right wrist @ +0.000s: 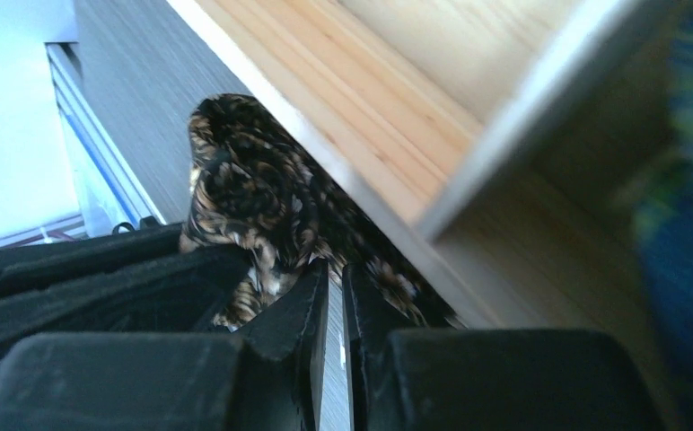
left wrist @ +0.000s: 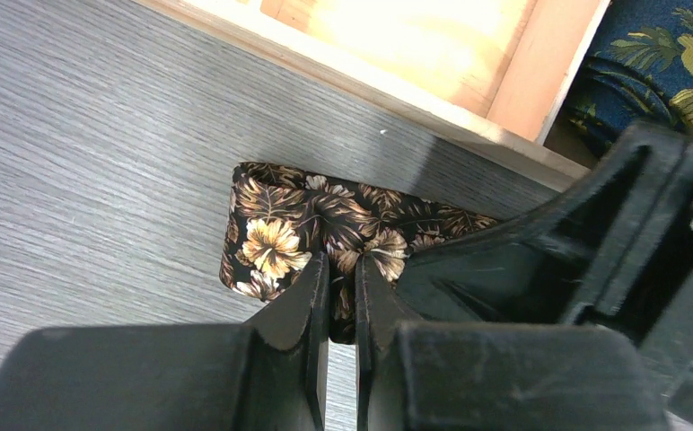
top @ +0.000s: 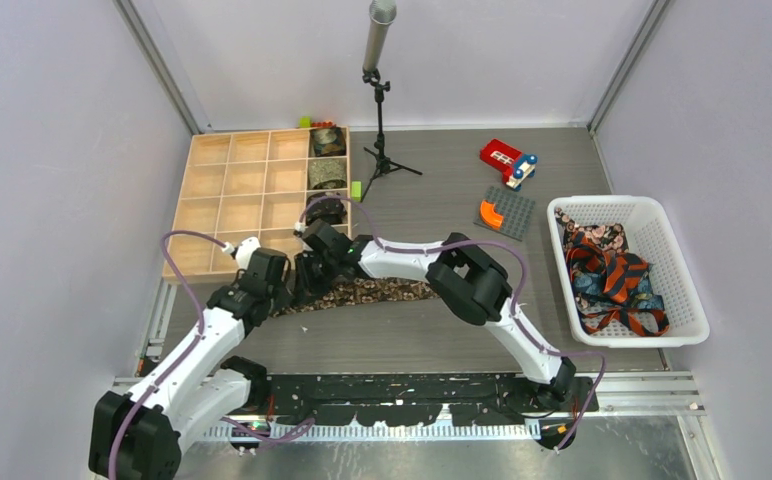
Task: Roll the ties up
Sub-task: Roll the tie at the center of the board.
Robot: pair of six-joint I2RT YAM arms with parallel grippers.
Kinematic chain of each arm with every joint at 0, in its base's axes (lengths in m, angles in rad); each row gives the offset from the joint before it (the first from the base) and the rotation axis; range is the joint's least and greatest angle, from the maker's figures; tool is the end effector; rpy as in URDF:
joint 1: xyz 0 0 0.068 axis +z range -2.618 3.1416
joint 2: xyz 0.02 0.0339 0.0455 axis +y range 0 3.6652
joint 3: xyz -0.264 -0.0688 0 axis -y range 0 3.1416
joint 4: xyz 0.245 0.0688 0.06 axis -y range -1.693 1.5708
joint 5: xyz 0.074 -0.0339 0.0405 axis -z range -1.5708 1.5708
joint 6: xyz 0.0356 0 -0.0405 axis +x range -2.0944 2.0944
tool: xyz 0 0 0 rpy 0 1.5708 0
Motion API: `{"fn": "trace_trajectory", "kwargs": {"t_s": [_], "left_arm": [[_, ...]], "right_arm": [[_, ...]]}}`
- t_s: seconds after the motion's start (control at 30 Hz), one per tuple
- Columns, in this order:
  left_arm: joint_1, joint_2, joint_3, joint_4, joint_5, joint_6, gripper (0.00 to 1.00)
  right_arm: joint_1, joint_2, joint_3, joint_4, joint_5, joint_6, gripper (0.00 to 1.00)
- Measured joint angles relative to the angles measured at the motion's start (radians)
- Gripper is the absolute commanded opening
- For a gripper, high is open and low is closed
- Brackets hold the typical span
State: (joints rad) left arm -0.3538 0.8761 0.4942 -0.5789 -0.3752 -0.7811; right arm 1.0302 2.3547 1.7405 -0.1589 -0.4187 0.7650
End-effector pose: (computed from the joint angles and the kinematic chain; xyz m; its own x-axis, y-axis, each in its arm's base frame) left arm 0.1566 -0.0439 0.1929 -0.6343 -0.4641 -0.6183 -0.4523 0.8714 -0.1900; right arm 0.2539 0.4511 0.1339 -0.9055 -0.2791 -0.3197 -0.4242 0.5739 0.7005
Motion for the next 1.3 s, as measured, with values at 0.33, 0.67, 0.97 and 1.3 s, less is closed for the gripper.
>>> {"fn": "trace_trajectory", "kwargs": {"t_s": [0.33,0.67,0.97,1.3], "left_arm": [[0.0,0.032,-0.003,0.04,0.028,0.008,0.09],[0.0,0.003,-0.01,0.067,0.092,0.031,0.42],[0.0,-0.087,-0.01,0.056,0.119,0.043,0.5],[0.0,-0.192,0.047,-0.057,0.065,0.083,0.64]], "right_arm": [[-0.038,-0.145,-0.11,-0.122,0.078,-0.045,0.24],[-0.048,-0.217,-0.165,-0.137,0.096,-0.042,0.42],[-0.039,-0.234,-0.18,-0.125,0.097,0.017,0.55],[0.002,-0.232,-0.146,-0.123,0.112,0.077,0.59]]}}
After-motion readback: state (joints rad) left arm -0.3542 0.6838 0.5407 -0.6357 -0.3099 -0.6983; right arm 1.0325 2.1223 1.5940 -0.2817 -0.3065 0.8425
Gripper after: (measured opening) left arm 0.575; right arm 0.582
